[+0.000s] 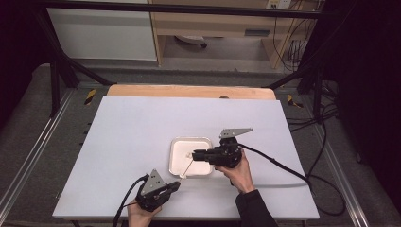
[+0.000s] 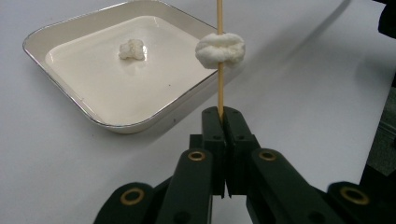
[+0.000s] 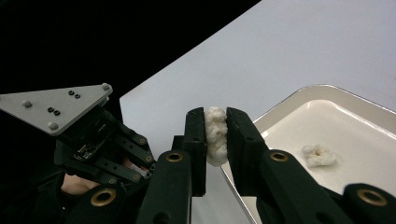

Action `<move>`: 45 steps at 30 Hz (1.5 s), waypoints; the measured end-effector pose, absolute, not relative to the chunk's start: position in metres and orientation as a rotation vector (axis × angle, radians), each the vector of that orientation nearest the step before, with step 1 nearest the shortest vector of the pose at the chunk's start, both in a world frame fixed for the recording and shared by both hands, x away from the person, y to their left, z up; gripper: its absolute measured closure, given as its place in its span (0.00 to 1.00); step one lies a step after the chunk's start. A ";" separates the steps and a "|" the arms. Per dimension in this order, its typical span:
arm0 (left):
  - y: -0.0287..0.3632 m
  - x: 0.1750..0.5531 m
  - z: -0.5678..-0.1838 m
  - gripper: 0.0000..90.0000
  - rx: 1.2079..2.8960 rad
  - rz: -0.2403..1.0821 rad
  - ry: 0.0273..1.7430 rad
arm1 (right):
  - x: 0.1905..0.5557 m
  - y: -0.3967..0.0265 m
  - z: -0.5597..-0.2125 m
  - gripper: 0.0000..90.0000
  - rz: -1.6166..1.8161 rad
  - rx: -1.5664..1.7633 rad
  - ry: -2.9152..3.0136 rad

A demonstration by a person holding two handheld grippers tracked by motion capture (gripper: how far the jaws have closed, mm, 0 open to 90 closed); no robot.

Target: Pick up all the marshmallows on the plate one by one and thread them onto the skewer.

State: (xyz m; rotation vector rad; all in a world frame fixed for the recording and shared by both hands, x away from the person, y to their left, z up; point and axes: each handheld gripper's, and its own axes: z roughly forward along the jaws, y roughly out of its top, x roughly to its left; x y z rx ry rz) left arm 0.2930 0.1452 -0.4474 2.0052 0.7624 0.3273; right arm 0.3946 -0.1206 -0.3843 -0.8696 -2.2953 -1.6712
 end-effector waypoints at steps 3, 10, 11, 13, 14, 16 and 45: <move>0.145 0.294 -0.448 0.99 2.010 0.329 0.765 | 0.394 -0.119 -0.387 0.89 -1.660 -0.872 -2.293; 0.140 0.294 -0.441 0.99 1.969 0.344 0.778 | 0.387 -0.102 -0.403 0.88 -1.563 -0.818 -2.309; 0.140 0.295 -0.442 0.99 1.969 0.336 0.784 | 0.387 -0.101 -0.405 0.88 -1.559 -0.818 -2.307; 0.141 0.296 -0.443 0.99 1.954 0.316 0.793 | 0.386 -0.101 -0.406 0.88 -1.562 -0.823 -2.309; 0.141 0.296 -0.443 0.99 1.951 0.314 0.794 | 0.386 -0.100 -0.407 0.88 -1.564 -0.822 -2.305; 0.141 0.297 -0.443 0.99 1.946 0.312 0.796 | 0.386 -0.099 -0.408 0.87 -1.560 -0.830 -2.303; 0.164 0.297 -0.443 0.98 1.916 0.327 0.849 | 0.383 -0.131 -0.398 0.19 -1.588 -0.979 -2.645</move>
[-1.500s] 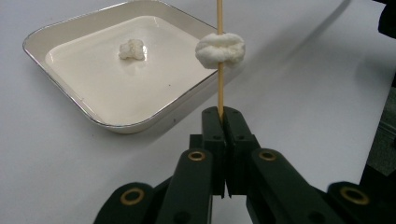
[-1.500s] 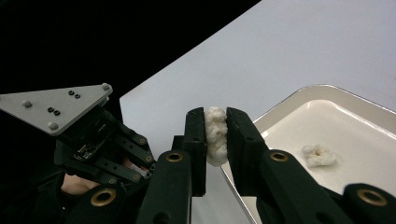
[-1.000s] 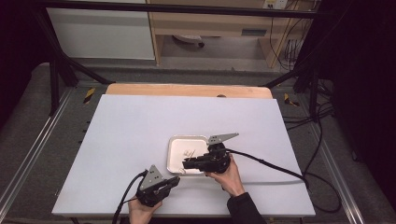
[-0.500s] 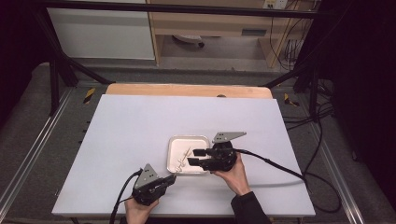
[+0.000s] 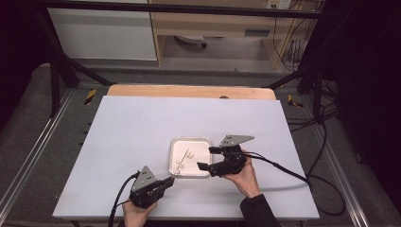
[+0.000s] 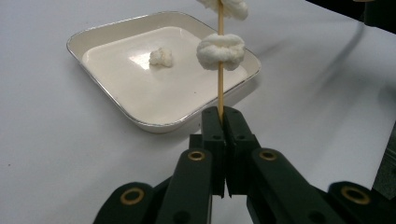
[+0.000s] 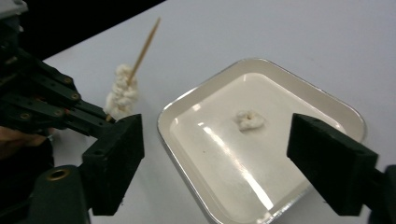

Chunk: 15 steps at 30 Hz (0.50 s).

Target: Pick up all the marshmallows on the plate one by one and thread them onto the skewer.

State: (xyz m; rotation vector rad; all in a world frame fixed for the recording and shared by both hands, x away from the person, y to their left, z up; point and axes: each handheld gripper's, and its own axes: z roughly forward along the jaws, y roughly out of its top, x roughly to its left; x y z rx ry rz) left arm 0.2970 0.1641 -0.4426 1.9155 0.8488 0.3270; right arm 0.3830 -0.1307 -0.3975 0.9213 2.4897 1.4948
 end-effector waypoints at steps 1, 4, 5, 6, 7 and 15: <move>0.165 0.297 -0.443 0.98 1.918 0.327 0.848 | 0.383 -0.131 -0.398 0.17 1.478 0.927 2.493; 0.167 0.297 -0.444 0.98 1.918 0.326 0.849 | 0.383 -0.133 -0.401 0.14 1.485 0.926 2.482; 0.167 0.297 -0.444 0.98 1.918 0.324 0.851 | 0.384 -0.133 -0.402 0.12 1.476 0.926 2.479; 0.168 0.297 -0.444 0.98 1.918 0.323 0.853 | 0.384 -0.132 -0.403 0.10 1.464 0.927 2.479; 0.168 0.297 -0.444 0.98 1.919 0.323 0.853 | 0.384 -0.132 -0.403 0.09 1.460 0.930 2.476; 0.173 0.298 -0.443 0.98 1.918 0.322 0.855 | 0.393 -0.128 -0.408 0.03 1.431 0.969 2.457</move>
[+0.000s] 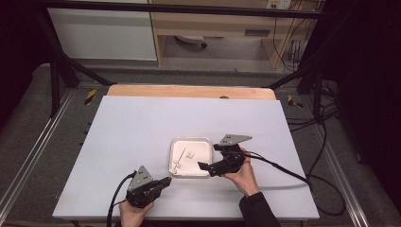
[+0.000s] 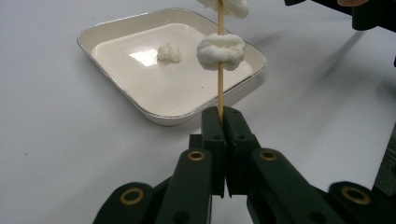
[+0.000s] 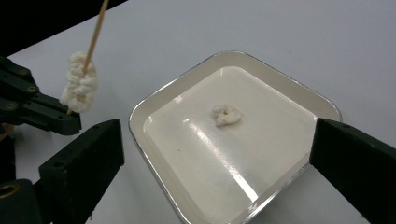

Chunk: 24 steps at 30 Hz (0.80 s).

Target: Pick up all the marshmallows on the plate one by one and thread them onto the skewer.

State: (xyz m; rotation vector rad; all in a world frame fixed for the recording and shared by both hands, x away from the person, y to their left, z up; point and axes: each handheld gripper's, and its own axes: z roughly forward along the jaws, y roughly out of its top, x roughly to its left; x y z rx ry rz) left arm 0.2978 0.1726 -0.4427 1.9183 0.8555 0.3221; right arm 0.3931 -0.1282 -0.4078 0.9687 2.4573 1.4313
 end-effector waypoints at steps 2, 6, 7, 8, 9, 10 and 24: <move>0.173 0.298 -0.443 0.98 1.920 0.320 0.855 | 0.397 -0.127 -0.409 0.02 1.410 0.981 2.459; 0.175 0.298 -0.443 0.98 1.919 0.320 0.859 | 0.404 -0.123 -0.412 0.01 1.380 1.002 2.458; 0.176 0.298 -0.443 0.98 1.918 0.321 0.859 | 0.405 -0.122 -0.412 0.01 1.363 1.008 2.464; 0.176 0.298 -0.443 0.98 1.918 0.322 0.860 | 0.407 -0.120 -0.412 0.01 1.350 1.001 2.465; 0.176 0.298 -0.443 0.98 1.918 0.324 0.861 | 0.409 -0.118 -0.413 0.01 1.340 0.994 2.465; 0.177 0.298 -0.443 0.98 1.919 0.324 0.862 | 0.410 -0.116 -0.412 0.01 1.334 0.992 2.467; 0.179 0.299 -0.443 0.98 1.912 0.325 0.863 | 0.431 -0.092 -0.415 0.06 1.295 0.992 2.466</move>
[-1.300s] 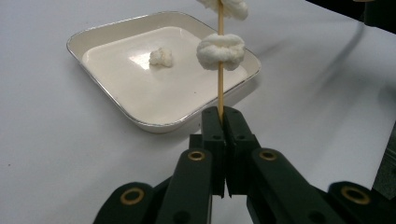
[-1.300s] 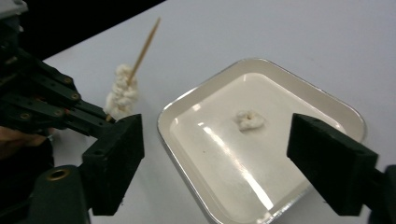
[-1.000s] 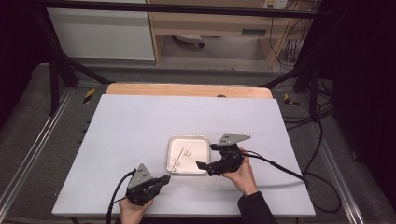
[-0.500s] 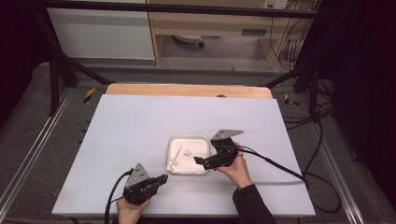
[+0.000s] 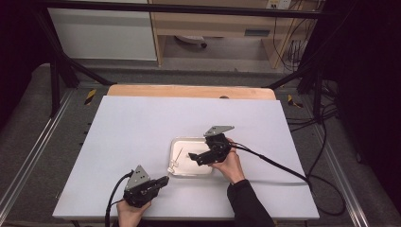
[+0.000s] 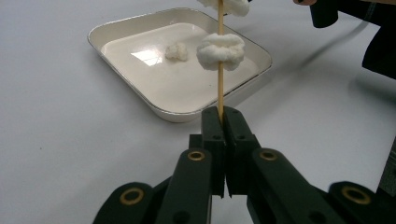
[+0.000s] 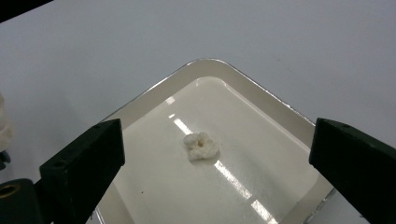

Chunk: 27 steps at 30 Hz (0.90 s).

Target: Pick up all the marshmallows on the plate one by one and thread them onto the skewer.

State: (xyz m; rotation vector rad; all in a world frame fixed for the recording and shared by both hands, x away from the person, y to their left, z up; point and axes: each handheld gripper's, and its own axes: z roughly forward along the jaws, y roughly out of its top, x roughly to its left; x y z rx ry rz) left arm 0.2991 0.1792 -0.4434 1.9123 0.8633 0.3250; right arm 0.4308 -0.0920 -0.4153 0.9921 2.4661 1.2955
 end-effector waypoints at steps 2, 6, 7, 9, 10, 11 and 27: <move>0.179 0.299 -0.444 0.98 1.911 0.325 0.864 | 0.434 -0.090 -0.417 0.07 1.288 0.988 2.471; 0.179 0.299 -0.444 0.98 1.910 0.324 0.863 | 0.439 -0.086 -0.421 0.11 1.261 0.976 2.494; 0.179 0.299 -0.444 0.98 1.911 0.325 0.864 | 0.440 -0.085 -0.423 0.11 1.262 0.978 2.496; 0.179 0.299 -0.444 0.98 1.912 0.326 0.864 | 0.442 -0.083 -0.426 0.13 1.259 0.979 2.506; 0.179 0.299 -0.444 0.98 1.913 0.325 0.865 | 0.443 -0.082 -0.428 0.14 1.257 0.982 2.507; 0.179 0.299 -0.444 0.98 1.913 0.325 0.865 | 0.443 -0.081 -0.429 0.15 1.254 0.979 2.515; 0.180 0.300 -0.445 0.98 1.913 0.322 0.869 | 0.445 -0.072 -0.445 0.54 1.239 0.898 2.579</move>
